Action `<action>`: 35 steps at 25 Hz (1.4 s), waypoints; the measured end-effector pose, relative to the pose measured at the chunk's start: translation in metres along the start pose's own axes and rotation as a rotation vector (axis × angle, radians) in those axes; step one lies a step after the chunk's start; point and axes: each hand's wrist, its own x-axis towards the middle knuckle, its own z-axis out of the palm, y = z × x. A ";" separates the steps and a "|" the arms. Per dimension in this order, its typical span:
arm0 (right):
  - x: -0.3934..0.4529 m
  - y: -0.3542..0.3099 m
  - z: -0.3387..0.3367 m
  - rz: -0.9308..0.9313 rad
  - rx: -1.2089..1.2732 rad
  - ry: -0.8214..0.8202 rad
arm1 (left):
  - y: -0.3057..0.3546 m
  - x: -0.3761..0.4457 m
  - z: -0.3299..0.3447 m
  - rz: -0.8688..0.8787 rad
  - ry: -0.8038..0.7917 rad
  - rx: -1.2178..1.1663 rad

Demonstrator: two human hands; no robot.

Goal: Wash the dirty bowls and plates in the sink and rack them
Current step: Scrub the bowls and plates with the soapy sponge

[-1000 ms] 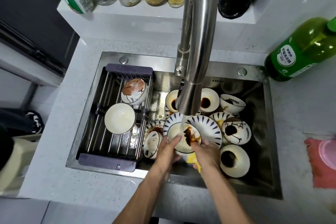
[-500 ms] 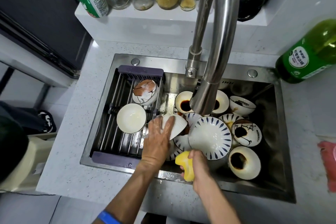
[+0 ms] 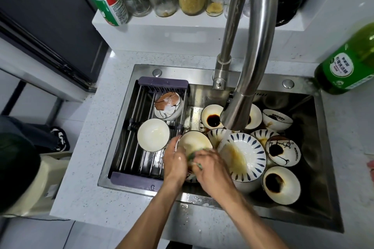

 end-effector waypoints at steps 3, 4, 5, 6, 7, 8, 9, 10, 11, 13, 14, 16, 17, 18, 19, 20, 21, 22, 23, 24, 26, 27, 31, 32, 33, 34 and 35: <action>0.010 -0.010 -0.008 -0.027 0.007 0.020 | 0.002 -0.001 0.000 -0.047 0.006 -0.053; 0.012 -0.012 -0.009 -0.056 -0.020 0.006 | 0.006 -0.002 -0.001 -0.036 0.028 -0.073; 0.013 -0.014 -0.011 -0.038 -0.045 -0.022 | 0.011 0.001 -0.003 -0.039 0.057 -0.093; 0.014 -0.017 -0.012 -0.047 -0.048 -0.052 | 0.016 0.005 -0.005 -0.053 0.082 -0.096; 0.014 -0.021 -0.014 -0.114 -0.067 -0.102 | 0.020 0.007 -0.006 -0.075 0.083 -0.102; 0.013 -0.025 -0.016 -0.179 -0.095 -0.103 | 0.023 0.006 -0.007 -0.079 0.061 -0.091; 0.011 -0.028 -0.016 -0.212 -0.054 -0.096 | 0.025 0.006 -0.007 -0.066 0.039 -0.074; 0.009 -0.029 -0.016 -0.218 -0.010 -0.122 | 0.026 0.006 -0.009 -0.051 0.021 -0.044; 0.006 -0.027 -0.015 -0.241 -0.051 -0.119 | 0.025 0.008 -0.012 -0.036 0.040 -0.048; -0.002 -0.022 -0.014 -0.207 -0.041 -0.088 | 0.027 0.014 -0.014 -0.047 0.062 -0.112; -0.008 -0.020 -0.016 -0.180 0.009 -0.100 | 0.029 0.013 -0.014 -0.050 0.046 -0.112; -0.010 -0.017 -0.017 -0.238 0.005 -0.143 | 0.027 0.011 -0.014 -0.061 0.012 -0.062; -0.007 -0.019 -0.015 -0.270 -0.025 -0.179 | 0.025 0.011 -0.015 -0.082 0.029 -0.074; -0.006 -0.017 -0.013 -0.253 -0.045 -0.169 | 0.024 0.013 -0.016 -0.097 0.053 -0.102; -0.006 -0.019 -0.015 -0.219 0.007 -0.144 | 0.024 0.015 -0.018 -0.110 0.068 -0.149; -0.004 -0.016 -0.016 -0.224 0.039 -0.165 | 0.026 0.015 -0.018 -0.115 0.053 -0.175; -0.004 -0.017 -0.018 -0.272 0.014 -0.153 | 0.027 0.011 -0.017 -0.122 0.023 -0.150; 0.000 -0.018 -0.018 -0.312 -0.048 -0.134 | 0.026 0.009 -0.015 -0.103 0.020 -0.125; 0.004 -0.016 -0.017 -0.308 -0.102 -0.130 | 0.028 0.009 -0.014 -0.104 0.035 -0.126; 0.005 -0.011 -0.017 -0.267 -0.068 -0.095 | 0.030 0.012 -0.015 -0.110 0.060 -0.137; 0.002 -0.006 -0.018 -0.198 0.035 -0.113 | 0.042 0.023 -0.018 -0.165 -0.080 -0.037; 0.001 -0.008 -0.017 -0.262 -0.017 -0.094 | 0.049 0.023 -0.019 -0.191 -0.220 0.100; -0.001 -0.003 -0.008 -0.184 0.112 -0.064 | 0.034 0.016 -0.017 0.058 -0.071 0.133; -0.002 -0.003 -0.010 -0.194 0.123 -0.044 | 0.031 0.016 -0.017 0.096 -0.056 0.116; -0.002 -0.006 -0.011 -0.257 0.049 -0.017 | 0.033 0.015 -0.017 0.081 -0.133 0.160; -0.002 -0.006 -0.009 -0.333 -0.013 -0.044 | 0.033 0.019 -0.017 0.035 -0.245 0.219; -0.003 -0.005 -0.008 -0.325 -0.038 -0.059 | 0.032 0.020 -0.016 0.011 -0.270 0.228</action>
